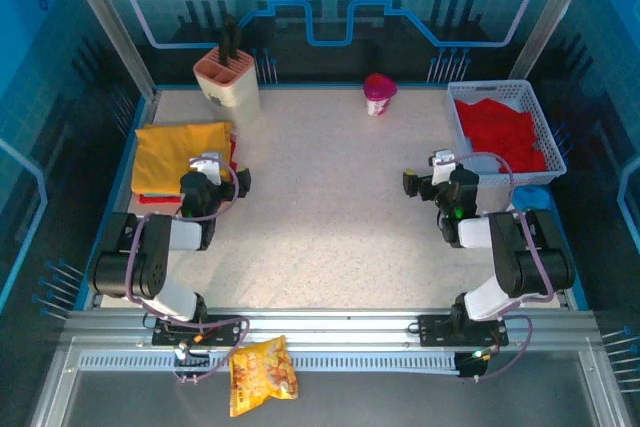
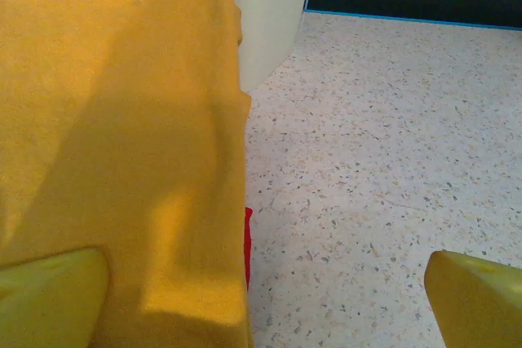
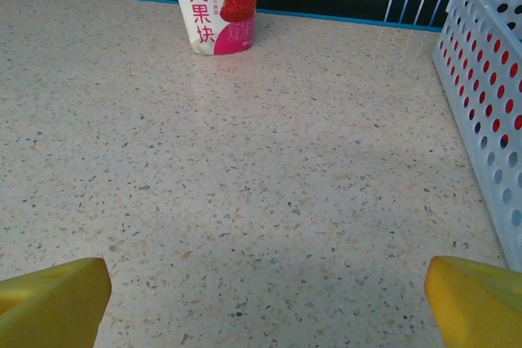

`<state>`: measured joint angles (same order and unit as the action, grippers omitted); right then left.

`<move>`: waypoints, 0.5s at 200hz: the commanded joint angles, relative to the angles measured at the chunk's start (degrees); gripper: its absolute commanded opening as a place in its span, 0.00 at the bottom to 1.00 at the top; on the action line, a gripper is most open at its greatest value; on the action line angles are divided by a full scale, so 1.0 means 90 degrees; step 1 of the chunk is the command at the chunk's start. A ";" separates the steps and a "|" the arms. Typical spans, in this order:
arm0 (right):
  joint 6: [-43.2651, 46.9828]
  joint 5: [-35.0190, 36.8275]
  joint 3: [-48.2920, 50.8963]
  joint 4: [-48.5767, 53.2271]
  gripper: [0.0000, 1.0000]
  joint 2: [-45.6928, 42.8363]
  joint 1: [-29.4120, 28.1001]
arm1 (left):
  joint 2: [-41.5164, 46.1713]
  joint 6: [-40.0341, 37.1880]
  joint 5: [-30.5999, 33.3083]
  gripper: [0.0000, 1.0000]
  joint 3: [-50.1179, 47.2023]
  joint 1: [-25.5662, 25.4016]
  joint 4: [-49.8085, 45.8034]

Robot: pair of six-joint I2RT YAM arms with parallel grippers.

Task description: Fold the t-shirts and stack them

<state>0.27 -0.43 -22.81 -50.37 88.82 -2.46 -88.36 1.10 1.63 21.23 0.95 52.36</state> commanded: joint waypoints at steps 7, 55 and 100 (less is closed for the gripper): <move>0.0031 0.0047 -0.0034 0.0001 1.00 -0.0064 -0.0020 | -0.0067 -0.0104 -0.0147 0.99 0.0102 -0.0013 -0.0029; 0.0029 0.0038 -0.0033 -0.0004 1.00 -0.0065 -0.0008 | -0.0056 -0.0050 -0.0212 0.99 0.0074 0.0044 0.0012; 0.0031 0.0036 -0.0034 0.0000 1.00 -0.0064 -0.0013 | -0.0059 0.0015 -0.0356 0.99 0.0067 0.0152 0.0053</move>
<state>0.27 -0.43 -22.81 -50.37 88.82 -2.46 -88.36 1.17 -0.05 21.23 1.74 52.40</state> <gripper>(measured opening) 0.996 0.993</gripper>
